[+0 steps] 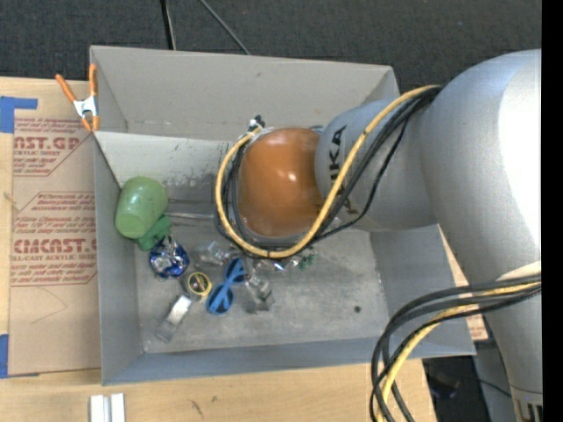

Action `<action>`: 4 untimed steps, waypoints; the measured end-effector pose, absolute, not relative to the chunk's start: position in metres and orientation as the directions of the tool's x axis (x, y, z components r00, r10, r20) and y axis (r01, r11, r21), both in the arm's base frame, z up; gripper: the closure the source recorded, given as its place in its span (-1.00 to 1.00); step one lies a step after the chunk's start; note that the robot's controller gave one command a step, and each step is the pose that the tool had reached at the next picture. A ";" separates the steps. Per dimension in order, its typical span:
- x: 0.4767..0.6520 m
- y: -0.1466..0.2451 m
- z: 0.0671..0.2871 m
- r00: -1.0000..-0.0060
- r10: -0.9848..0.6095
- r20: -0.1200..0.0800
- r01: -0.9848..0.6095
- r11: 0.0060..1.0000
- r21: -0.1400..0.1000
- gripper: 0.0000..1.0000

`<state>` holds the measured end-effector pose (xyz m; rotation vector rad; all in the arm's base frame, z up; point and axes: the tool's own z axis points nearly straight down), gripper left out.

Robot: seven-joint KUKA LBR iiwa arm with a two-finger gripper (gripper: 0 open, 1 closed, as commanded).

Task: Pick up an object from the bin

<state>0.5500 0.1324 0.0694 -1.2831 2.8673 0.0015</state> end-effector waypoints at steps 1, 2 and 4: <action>0.550 0.133 0.070 -0.666 -0.746 -0.002 -0.746 0.666 0.001 1.00; 0.552 0.134 0.124 -0.666 -0.745 -0.007 -0.745 0.667 -0.003 1.00; 0.554 0.137 0.192 -0.667 -0.745 -0.005 -0.745 0.667 -0.002 1.00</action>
Offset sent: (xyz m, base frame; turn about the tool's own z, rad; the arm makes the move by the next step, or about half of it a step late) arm 0.0000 0.0000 0.0000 0.0000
